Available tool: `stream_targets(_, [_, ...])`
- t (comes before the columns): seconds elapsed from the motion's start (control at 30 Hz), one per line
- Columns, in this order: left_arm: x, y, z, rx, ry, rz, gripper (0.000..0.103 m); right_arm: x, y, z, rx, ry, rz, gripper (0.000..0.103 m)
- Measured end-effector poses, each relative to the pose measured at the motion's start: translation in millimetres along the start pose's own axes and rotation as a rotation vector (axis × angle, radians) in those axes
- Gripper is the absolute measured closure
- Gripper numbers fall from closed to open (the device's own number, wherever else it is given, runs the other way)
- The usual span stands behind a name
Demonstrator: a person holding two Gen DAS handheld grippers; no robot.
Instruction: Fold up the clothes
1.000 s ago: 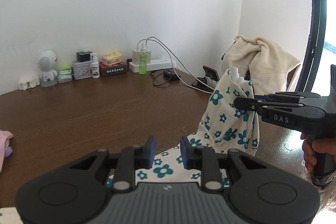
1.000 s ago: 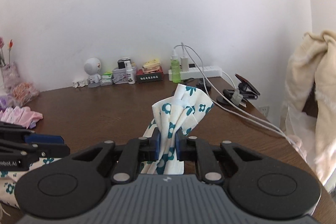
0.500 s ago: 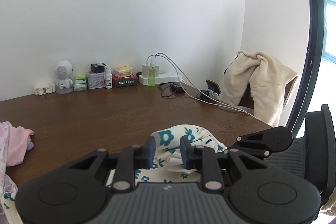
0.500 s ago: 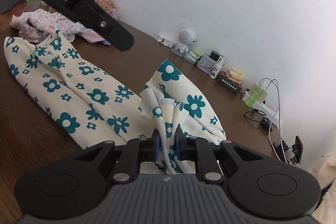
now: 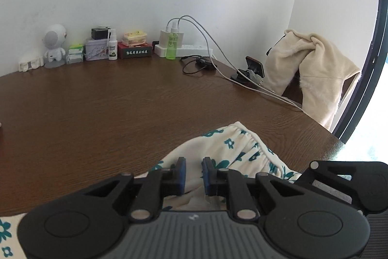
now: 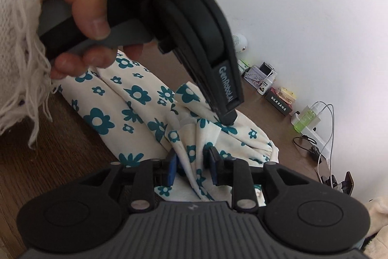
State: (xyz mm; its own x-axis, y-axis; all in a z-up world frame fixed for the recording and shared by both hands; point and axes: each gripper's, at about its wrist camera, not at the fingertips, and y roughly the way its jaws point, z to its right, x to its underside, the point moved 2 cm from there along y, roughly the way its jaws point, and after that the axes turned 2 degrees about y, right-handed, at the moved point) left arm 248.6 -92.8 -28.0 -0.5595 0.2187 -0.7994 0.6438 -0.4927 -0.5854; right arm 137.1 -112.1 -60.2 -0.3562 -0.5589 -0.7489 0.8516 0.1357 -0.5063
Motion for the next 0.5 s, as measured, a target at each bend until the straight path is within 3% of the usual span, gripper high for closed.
stream_targets(0.03, [2.2,2.6,-3.6,0.002,-0.017,-0.007,0.090,0.4,-2.6,1.5,-0.023,0.014,0.006,0.060])
stream_targets(0.17, [3.4,7.6,-11.9,0.011,-0.048,-0.020,0.090,0.9,-23.4,15.3,-0.103,0.111,0.027,0.055])
stream_targets(0.33, [4.3,9.9,-14.5,0.018,-0.054,-0.028,0.090,16.6,-54.3,65.4,-0.175,0.403,0.056,0.055])
stream_targets(0.37, [4.7,10.2,-14.8,0.017,-0.058,-0.030,0.090,20.8,-57.9,76.9,-0.180,0.467,0.071,0.055])
stream_targets(0.5, [5.2,8.8,-13.7,0.007,-0.054,-0.029,0.090,23.9,-27.0,115.0,-0.104,0.529,0.066,0.061])
